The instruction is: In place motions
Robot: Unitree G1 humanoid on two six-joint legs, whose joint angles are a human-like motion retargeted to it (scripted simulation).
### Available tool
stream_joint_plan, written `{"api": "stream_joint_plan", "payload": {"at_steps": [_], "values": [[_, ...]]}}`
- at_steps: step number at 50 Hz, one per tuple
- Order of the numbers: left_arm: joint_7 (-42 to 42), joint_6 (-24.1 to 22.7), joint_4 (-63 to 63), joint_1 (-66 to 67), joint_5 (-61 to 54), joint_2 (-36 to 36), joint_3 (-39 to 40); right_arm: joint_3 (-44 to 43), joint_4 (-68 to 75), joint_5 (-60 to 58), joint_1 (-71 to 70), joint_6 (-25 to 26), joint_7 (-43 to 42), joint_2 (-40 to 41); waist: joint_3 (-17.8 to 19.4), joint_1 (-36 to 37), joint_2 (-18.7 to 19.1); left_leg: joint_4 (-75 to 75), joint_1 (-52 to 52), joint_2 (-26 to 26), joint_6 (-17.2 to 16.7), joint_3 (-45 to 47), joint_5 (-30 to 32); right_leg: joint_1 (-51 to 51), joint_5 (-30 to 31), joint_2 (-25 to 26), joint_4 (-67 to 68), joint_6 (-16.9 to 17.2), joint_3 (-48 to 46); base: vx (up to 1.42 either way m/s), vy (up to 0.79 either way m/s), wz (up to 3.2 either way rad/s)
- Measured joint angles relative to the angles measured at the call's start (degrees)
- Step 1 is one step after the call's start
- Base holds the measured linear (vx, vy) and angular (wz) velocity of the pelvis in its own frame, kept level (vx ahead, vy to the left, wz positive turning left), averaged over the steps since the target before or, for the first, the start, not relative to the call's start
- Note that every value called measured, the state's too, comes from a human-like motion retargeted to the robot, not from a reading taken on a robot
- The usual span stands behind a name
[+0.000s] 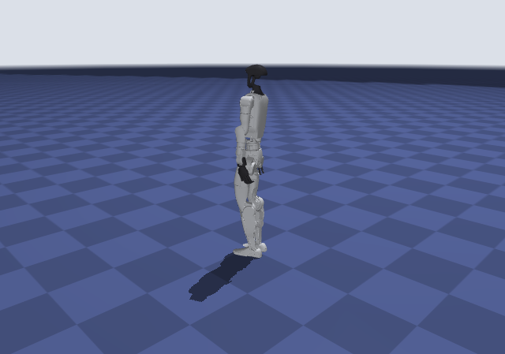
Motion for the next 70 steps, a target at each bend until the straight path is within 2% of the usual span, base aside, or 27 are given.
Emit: {"api": "stream_joint_plan", "payload": {"at_steps": [28,45,70], "values": [[-0.3,0.0,0.0,-0.3,-0.5,0.0,0.5,0.5,0.0,-0.6,0.1,0.1,-0.1,0.0,-0.4,-1.0,0.1,0.2,-1.0,-0.9,0.0,-3.1,0.6,0.6,-1.0,-1.1,-0.1,0.1,-3.4,-0.01,0.01,0.09],[-0.2,0.0,-0.1,-0.3,-0.4,-0.1,0.5,0.7,-0.1,-0.9,0.2,0.1,0.0,0.0,-0.4,-2.0,0.7,-1.8,-0.6,-2.0,1.4,-5.5,2.0,0.9,-1.2,-0.9,-0.4,0.6,-6.2,0.0,0.0,0.06],[-0.6,0.0,0.0,-0.7,-0.6,-0.3,0.4,1.3,0.0,-1.3,0.3,0.2,-0.4,-0.1,-0.8,-0.9,0.5,-1.3,-2.8,-1.9,0.6,-5.4,3.1,0.5,-1.3,-2.2,-0.7,1.1,-7.0,-0.01,0.0,0.02]]}}
